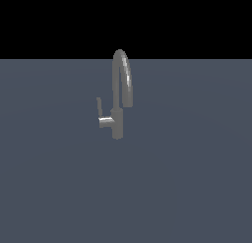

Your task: Turn on the faucet by rotating a designated handle.

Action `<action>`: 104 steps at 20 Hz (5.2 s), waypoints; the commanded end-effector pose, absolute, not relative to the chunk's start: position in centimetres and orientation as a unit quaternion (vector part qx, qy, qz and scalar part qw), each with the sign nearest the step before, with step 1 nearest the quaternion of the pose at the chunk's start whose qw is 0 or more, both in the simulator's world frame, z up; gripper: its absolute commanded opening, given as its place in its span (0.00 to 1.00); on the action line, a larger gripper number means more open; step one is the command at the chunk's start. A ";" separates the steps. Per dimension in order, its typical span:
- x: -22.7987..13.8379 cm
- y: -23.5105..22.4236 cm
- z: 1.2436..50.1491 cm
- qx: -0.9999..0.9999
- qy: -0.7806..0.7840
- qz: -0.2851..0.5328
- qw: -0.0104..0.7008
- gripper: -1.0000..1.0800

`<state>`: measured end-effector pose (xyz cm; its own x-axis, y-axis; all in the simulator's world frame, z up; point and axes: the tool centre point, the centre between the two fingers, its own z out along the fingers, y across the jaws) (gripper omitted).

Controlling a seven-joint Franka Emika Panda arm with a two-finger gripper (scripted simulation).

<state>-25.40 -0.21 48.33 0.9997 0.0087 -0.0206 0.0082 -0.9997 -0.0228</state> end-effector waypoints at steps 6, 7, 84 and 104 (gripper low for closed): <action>-25.4 0.0 48.0 -1.000 0.002 0.007 0.010 0.00; -25.4 0.2 47.9 -1.000 0.004 0.006 0.009 0.00; -10.0 13.2 22.5 -0.835 0.468 -0.257 -0.133 0.00; -5.3 12.2 18.8 -0.775 0.536 -0.292 -0.162 0.00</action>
<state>-5.79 12.31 19.22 0.2740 -0.7349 0.6203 -0.9189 -0.3905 -0.0568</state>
